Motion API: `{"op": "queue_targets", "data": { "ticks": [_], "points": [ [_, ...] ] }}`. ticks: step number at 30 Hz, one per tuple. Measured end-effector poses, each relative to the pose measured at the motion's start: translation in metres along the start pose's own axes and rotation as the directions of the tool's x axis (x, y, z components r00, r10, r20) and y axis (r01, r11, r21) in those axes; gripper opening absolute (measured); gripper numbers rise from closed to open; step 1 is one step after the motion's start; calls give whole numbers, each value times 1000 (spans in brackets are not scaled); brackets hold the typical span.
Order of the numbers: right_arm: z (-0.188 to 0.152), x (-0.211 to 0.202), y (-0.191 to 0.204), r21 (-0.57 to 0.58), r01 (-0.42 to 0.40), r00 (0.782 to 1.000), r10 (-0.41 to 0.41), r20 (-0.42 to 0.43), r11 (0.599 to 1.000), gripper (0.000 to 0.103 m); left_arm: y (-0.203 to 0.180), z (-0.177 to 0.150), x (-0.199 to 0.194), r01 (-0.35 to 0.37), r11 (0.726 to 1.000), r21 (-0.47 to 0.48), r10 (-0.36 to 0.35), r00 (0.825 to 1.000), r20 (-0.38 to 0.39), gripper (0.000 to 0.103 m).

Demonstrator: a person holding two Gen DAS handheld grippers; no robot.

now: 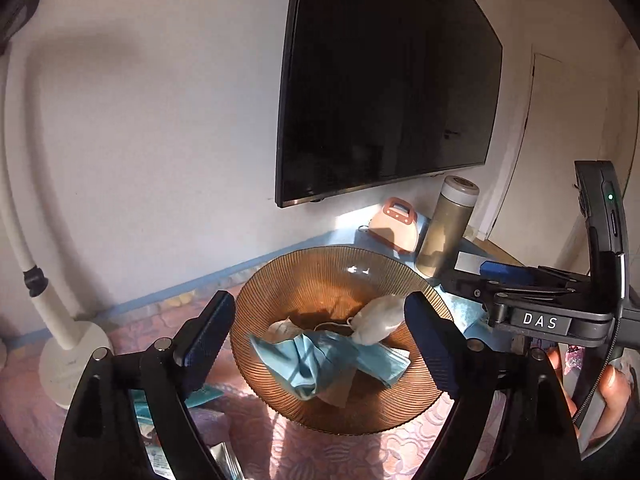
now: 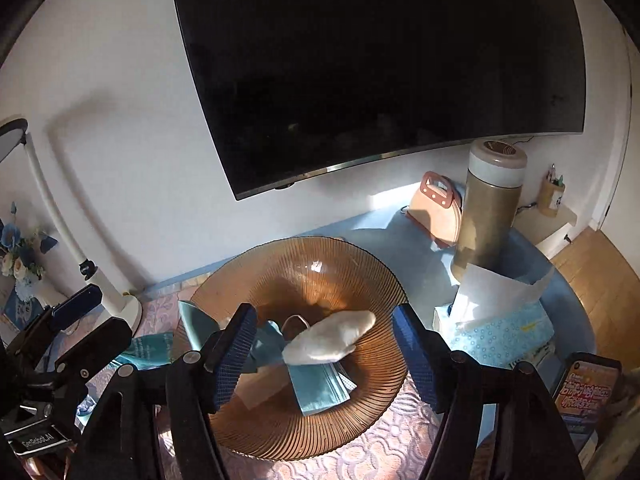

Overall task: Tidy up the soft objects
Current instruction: 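Lift the plush and teal cloth over the amber bowl and open both tools, then withdraw both tools from the bowl back over the pile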

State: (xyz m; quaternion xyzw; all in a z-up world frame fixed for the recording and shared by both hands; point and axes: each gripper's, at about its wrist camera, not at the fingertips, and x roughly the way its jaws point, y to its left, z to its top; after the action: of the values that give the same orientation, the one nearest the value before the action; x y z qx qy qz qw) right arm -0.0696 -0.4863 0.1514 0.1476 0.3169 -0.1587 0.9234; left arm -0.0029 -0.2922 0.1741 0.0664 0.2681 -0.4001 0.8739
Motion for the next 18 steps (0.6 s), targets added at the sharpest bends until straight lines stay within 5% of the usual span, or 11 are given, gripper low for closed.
{"op": "queue_targets", "data": {
  "ticks": [7, 9, 18],
  "points": [
    [-24, -23, 37, -49, -84, 996, 84, 0, 995, 69, 20, -3, -76, -75, 997, 0, 75, 995, 67, 86],
    [-31, -35, 57, -86, -113, 993, 114, 12, 990, 78, 28, -5, -109, -116, 993, -3, 116, 989, 96, 86],
    [-97, -51, 146, -244, -262, 963, 269, -5, 934, 86, 76, -56, -222, -318, 943, -103, 329, 937, 119, 86]
  ]
}}
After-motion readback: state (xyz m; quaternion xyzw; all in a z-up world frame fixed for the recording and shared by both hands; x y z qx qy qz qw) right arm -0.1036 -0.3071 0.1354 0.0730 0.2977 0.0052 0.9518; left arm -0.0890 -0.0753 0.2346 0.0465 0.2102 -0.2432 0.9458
